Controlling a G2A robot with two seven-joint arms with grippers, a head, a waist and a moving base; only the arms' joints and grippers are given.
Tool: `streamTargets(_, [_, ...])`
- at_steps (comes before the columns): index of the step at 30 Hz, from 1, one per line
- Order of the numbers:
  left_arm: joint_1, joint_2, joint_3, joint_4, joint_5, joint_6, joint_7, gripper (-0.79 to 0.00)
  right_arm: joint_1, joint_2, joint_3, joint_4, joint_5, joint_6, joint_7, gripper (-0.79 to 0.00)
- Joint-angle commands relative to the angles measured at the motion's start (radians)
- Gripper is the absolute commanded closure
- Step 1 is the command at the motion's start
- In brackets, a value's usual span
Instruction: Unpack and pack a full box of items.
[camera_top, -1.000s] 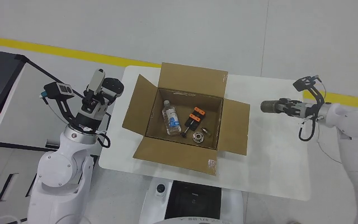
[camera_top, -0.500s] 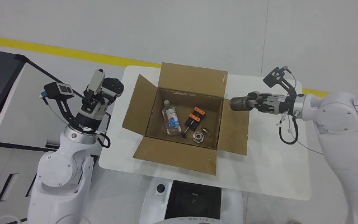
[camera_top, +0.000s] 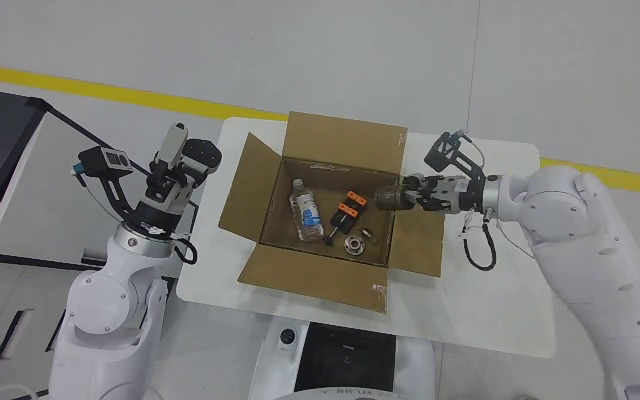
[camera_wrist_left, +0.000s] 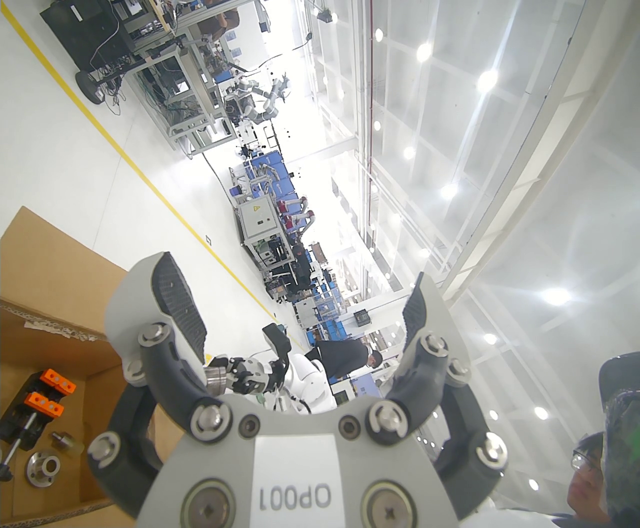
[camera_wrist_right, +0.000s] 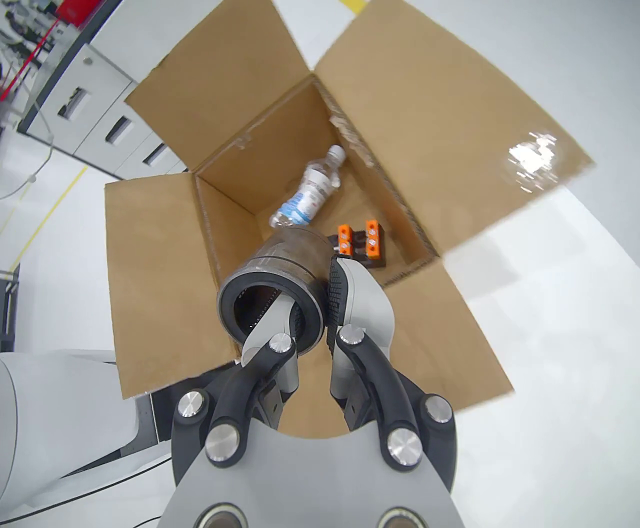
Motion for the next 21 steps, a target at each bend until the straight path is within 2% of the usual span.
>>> streamTargets(1, [0.0,0.0,0.0,0.0,0.0,0.0,0.0,-0.785,0.057,-0.025,-0.102,0.034,-0.007,0.013,-0.033,0.0])
streamTargets(5, [0.0,0.0,0.0,0.0,0.0,0.0,0.0,-0.785,0.142,-0.069,-0.232,0.122,-0.024,0.024,-0.076,0.0])
streamTargets(12, [0.0,0.0,0.0,0.0,0.0,0.0,0.0,-0.785,0.139,-0.068,-0.232,0.123,-0.027,0.024,-0.077,0.0])
streamTargets(15, [0.0,0.0,0.0,0.0,0.0,0.0,0.0,-0.785,0.134,-0.074,-0.271,0.143,-0.104,0.052,-0.056,0.0])
streamTargets(21, [0.0,0.0,0.0,0.0,0.0,0.0,0.0,-0.785,0.225,-0.149,-0.459,0.221,-0.203,0.115,-0.047,0.0])
